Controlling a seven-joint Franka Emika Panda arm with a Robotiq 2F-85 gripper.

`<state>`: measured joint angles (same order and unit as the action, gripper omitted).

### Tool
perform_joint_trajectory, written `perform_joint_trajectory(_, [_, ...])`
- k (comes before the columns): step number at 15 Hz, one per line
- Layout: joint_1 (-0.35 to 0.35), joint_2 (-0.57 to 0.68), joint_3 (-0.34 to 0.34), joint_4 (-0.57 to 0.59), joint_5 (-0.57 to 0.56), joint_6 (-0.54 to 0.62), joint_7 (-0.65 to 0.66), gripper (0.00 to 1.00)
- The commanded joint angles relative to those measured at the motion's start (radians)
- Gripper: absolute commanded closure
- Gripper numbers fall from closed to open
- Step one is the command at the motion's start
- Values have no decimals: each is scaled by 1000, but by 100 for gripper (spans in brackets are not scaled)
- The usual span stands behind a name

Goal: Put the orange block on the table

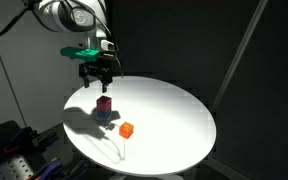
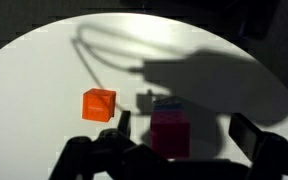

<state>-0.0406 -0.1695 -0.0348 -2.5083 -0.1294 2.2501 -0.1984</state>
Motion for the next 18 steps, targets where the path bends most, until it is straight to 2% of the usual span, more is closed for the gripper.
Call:
perform_joint_trajectory(1, [9,-91,7,-37,-2,-48,33,0])
perform_joint_trajectory(13, [13,-286,-13,-81,48,-112,17,0])
perform_joint_trajectory(18, [16,-336,-19,-78,51,-188,6,0])
